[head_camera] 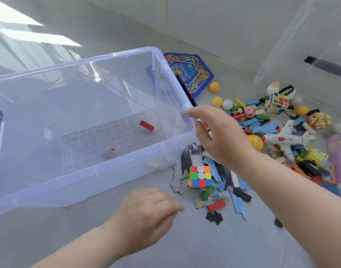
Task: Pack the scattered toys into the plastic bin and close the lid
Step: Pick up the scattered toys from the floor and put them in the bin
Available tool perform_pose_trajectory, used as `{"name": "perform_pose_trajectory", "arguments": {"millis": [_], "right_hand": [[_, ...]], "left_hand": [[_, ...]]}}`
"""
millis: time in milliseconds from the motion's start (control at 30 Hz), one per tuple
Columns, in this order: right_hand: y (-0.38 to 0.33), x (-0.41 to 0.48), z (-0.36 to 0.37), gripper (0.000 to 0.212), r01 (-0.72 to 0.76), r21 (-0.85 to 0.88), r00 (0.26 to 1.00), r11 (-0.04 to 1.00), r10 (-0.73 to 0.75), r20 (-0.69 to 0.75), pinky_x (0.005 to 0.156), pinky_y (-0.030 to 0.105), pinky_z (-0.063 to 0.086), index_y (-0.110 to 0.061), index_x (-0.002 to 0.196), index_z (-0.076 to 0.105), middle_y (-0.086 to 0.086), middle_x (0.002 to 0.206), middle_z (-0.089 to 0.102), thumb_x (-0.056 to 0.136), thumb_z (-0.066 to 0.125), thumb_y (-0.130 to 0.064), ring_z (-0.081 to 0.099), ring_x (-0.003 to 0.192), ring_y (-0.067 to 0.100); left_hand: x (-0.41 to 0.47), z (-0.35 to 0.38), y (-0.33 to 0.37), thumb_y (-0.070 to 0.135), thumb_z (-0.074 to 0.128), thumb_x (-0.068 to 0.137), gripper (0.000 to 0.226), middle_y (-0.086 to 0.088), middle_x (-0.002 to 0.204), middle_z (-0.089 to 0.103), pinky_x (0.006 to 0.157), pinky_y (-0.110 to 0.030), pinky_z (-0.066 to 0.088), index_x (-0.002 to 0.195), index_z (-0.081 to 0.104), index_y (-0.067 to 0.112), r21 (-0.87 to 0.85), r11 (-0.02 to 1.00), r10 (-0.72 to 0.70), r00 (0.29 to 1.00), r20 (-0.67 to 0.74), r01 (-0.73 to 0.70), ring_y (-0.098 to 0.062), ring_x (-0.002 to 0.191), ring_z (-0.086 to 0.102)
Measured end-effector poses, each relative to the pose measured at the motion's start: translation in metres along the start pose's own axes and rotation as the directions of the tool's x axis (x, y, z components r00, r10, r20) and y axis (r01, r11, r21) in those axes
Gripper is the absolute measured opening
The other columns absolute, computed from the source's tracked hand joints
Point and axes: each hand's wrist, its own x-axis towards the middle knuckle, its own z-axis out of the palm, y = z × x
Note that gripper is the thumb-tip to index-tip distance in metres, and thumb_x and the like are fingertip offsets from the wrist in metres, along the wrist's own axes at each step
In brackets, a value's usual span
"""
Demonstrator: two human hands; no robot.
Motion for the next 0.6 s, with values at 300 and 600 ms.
{"name": "perform_pose_trajectory", "arguments": {"millis": [300,600], "right_hand": [[0.093,-0.168,0.033,0.077,-0.497,-0.301,0.650,0.814,0.579,0.491,0.113,0.026,0.021,-0.027,0.146,0.003,-0.001,0.156,-0.008,0.089,0.053,-0.036,0.002,0.145,0.017],[0.100,-0.166,0.088,0.113,-0.179,-0.451,0.723,0.875,0.428,0.543,0.073,0.040,0.057,-0.024,0.116,0.053,0.008,0.119,0.066,0.016,0.069,-0.076,0.067,0.102,0.028]], "left_hand": [[0.068,0.118,-0.006,0.030,0.070,0.072,0.084,-0.015,0.151,0.024,0.112,-0.042,0.026,0.143,0.028,0.011,0.252,0.962,-0.219,0.862,0.458,0.111,-0.031,0.139,0.026],[0.072,0.136,-0.046,0.023,0.057,0.083,0.081,-0.005,0.134,0.040,0.097,-0.032,0.037,0.145,0.005,0.028,0.244,0.906,-0.424,0.735,0.529,0.347,-0.023,0.120,0.040]]}}
